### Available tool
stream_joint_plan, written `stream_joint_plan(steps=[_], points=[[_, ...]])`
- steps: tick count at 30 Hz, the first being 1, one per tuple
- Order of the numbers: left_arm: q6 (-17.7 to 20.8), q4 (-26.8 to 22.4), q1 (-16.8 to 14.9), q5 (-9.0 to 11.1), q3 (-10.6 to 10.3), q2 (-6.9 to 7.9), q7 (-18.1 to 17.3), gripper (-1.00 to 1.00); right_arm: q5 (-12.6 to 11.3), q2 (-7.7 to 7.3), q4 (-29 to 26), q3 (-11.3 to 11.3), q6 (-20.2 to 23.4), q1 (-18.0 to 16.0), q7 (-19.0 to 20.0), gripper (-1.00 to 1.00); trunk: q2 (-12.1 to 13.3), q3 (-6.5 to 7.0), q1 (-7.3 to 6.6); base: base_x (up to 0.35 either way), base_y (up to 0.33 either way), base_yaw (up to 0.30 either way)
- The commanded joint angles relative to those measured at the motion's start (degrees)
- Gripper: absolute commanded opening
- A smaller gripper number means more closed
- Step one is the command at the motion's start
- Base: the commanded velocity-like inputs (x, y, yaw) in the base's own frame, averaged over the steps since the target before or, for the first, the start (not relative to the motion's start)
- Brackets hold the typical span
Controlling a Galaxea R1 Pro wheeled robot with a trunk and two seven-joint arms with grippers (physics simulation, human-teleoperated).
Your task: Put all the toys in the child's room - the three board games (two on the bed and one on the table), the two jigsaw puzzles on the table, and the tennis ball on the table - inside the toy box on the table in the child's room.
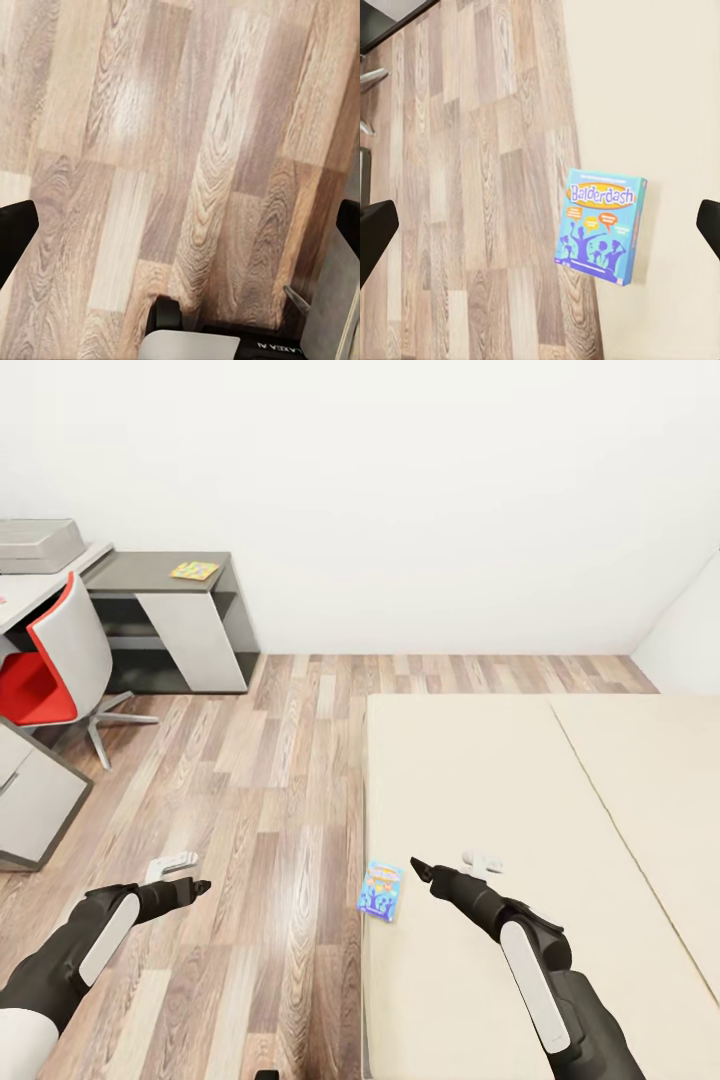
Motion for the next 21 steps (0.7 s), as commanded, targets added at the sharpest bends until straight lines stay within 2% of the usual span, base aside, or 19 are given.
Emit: stream_joint_plan(steps=[1, 21], points=[[0.2, 0.0, 0.0, 0.0, -0.1, 0.02, 0.0, 1.0, 0.0, 0.03, 0.0, -0.1, 0.3, 0.0, 0.1, 1.0, -0.1, 0.01, 0.03, 0.0, 0.0, 0.0], [0.2, 0.0, 0.0, 0.0, -0.1, -0.05, 0.0, 1.0, 0.1, -0.05, 0.6, -0.1, 0.0, 0.0, 0.2, 1.0, -0.1, 1.51, 0.03, 0.0, 0.0, 0.0]])
